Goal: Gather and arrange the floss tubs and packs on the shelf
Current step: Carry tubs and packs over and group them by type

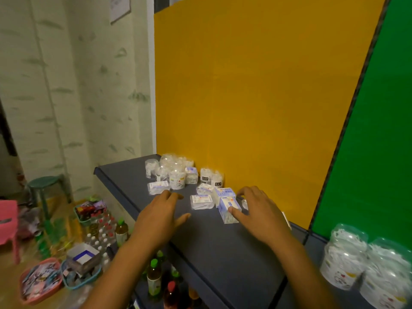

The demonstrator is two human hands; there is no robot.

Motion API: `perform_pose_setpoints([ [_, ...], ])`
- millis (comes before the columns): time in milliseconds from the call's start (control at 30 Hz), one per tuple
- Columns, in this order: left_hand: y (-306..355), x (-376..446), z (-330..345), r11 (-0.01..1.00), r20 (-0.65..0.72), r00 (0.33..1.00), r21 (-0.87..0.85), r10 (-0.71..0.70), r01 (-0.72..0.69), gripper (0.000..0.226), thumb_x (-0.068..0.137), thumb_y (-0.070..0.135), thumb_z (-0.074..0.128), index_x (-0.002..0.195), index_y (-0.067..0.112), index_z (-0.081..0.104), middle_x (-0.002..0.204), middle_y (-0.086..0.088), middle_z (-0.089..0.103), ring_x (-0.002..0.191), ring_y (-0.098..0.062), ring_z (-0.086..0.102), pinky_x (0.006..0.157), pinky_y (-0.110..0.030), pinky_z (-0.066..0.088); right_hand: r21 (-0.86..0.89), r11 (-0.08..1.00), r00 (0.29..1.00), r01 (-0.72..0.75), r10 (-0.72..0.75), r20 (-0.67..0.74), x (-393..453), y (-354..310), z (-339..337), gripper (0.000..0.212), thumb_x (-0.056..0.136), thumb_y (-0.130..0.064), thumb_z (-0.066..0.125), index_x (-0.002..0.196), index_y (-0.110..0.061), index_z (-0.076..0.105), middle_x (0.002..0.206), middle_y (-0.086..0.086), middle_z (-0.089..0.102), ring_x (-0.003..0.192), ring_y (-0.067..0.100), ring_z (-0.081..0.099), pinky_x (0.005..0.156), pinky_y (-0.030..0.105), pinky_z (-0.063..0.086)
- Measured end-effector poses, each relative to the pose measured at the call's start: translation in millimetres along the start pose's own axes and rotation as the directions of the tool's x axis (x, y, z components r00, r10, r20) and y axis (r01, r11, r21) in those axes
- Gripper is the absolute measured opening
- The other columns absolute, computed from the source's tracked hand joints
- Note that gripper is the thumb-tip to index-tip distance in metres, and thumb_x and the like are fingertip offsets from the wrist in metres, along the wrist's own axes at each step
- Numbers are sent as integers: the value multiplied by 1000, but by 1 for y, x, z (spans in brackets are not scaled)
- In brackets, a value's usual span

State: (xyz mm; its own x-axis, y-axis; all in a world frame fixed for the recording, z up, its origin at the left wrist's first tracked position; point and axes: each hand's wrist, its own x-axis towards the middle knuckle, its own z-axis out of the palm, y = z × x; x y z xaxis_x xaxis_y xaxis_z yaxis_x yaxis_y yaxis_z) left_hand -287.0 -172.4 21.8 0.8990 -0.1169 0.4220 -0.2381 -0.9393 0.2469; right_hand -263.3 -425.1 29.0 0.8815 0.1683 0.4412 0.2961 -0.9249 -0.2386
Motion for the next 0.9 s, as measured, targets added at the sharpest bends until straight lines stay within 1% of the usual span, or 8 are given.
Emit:
perform_pose_setpoints([
  [100, -17, 29, 17, 998, 29, 999, -49, 45, -44, 55, 88, 55, 53, 135, 31, 39, 139, 4, 42, 122, -16, 46, 92, -32, 48, -23, 998, 998, -59, 58, -6, 18, -3, 15, 52, 90, -59, 52, 132, -30, 44, 135, -7, 48, 120, 13, 47, 93, 28, 43],
  [200, -34, 60, 34, 991, 77, 992, -97, 103, -95, 54, 87, 54, 55, 134, 32, 40, 139, 3, 43, 123, -17, 46, 93, -34, 48, -43, 988, 989, -150, 151, 3, 33, -7, 31, 55, 90, -60, 51, 135, -30, 42, 139, -6, 47, 123, 13, 47, 97, 29, 44],
  [400, -64, 116, 67, 962, 136, 967, -195, 217, -188, 55, 88, 51, 57, 136, 29, 40, 138, 2, 44, 124, -19, 46, 96, -35, 46, -73, 953, 955, -293, 295, 19, 54, -11, 59, 51, 90, -56, 54, 132, -29, 43, 136, -5, 48, 121, 16, 47, 98, 33, 44],
  [533, -75, 132, 95, 930, 198, 947, -320, 252, -181, 55, 86, 51, 59, 134, 28, 44, 135, 2, 46, 119, -17, 49, 94, -33, 45, -74, 938, 941, -339, 339, -20, 54, -14, 78, 46, 88, -56, 57, 124, -29, 48, 128, -5, 49, 117, 17, 47, 92, 34, 41],
  [600, -78, 137, 106, 920, 248, 933, -357, 260, -161, 56, 86, 50, 60, 135, 27, 44, 133, 1, 47, 115, -16, 50, 93, -31, 45, -71, 921, 923, -384, 383, -21, 52, -17, 84, 50, 87, -58, 56, 127, -30, 47, 132, -6, 48, 120, 16, 46, 92, 34, 40],
  [667, -81, 144, 114, 913, 276, 920, -373, 277, -163, 57, 87, 50, 59, 136, 25, 44, 133, 0, 48, 114, -16, 51, 94, -30, 44, -56, 904, 906, -423, 422, -26, 51, -19, 89, 56, 86, -61, 55, 132, -30, 45, 136, -6, 47, 121, 15, 45, 93, 33, 41],
  [800, -81, 158, 124, 908, 331, 893, -383, 306, -170, 60, 87, 49, 60, 138, 23, 43, 137, -2, 50, 117, -18, 51, 95, -31, 44, -38, 883, 883, -467, 464, -73, 50, -20, 99, 62, 85, -64, 54, 135, -31, 42, 136, -6, 48, 121, 14, 45, 93, 31, 41],
  [900, -80, 162, 128, 904, 338, 884, -387, 324, -183, 61, 87, 48, 60, 140, 21, 44, 138, -3, 52, 117, -19, 53, 93, -29, 43, -8, 862, 858, -507, 504, -101, 46, -21, 104, 65, 82, -65, 57, 135, -32, 40, 136, -7, 48, 120, 13, 46, 90, 29, 42],
])
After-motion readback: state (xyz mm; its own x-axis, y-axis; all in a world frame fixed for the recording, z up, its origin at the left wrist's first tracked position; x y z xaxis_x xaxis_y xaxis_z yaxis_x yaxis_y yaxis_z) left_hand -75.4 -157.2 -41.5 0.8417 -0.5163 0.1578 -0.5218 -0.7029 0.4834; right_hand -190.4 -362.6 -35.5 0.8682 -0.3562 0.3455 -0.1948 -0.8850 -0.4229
